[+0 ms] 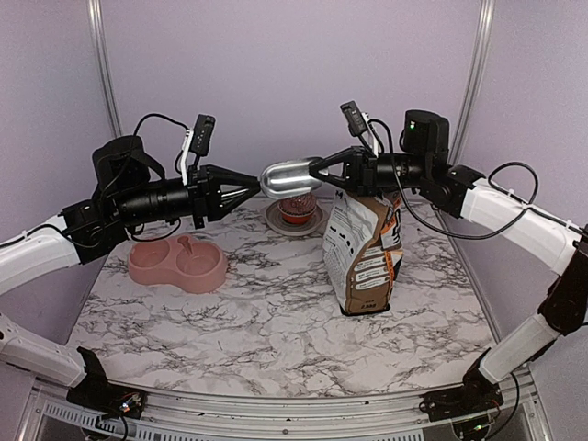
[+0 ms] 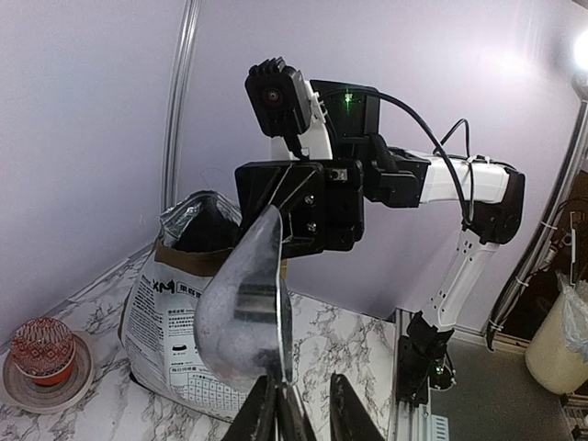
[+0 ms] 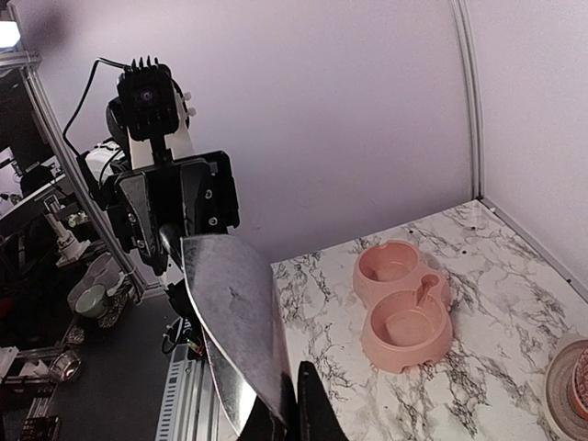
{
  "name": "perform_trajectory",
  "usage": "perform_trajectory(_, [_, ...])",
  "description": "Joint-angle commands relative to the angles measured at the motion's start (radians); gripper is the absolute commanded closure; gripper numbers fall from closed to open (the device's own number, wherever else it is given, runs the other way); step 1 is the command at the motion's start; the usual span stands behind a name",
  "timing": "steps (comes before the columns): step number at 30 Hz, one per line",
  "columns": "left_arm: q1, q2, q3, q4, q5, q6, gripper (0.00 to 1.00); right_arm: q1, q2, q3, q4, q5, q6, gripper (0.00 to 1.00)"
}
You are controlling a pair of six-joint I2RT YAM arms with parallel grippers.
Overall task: Serve the pet food
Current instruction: Pass from the right arm to the left
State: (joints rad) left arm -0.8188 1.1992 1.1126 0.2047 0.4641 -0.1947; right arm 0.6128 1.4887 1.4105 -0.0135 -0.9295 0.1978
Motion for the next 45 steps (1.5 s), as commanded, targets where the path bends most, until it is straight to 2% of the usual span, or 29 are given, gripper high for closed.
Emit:
perform_trajectory(1, [0.004,0.015,0.019,0.031,-0.001,0.006,0.8,0.007,0.005,0.047,0.003,0.0,-0.009,1.0])
perform_trajectory(13, [0.004,0.018,0.007,0.02,-0.007,0.01,0.73,0.008,0.007,0.052,0.004,0.0,-0.009,1.0])
perform_trajectory(29, [0.004,0.015,-0.005,0.004,-0.021,0.017,0.75,0.008,0.007,0.056,0.012,0.004,-0.002,1.0])
perform_trajectory(34, [0.004,0.006,-0.014,0.001,-0.029,0.018,0.67,0.008,0.005,0.057,0.007,0.01,-0.009,1.0])
perform_trajectory(45, [0.006,-0.011,-0.032,0.008,-0.043,0.026,0.7,0.009,0.019,0.065,-0.002,0.011,-0.009,1.0])
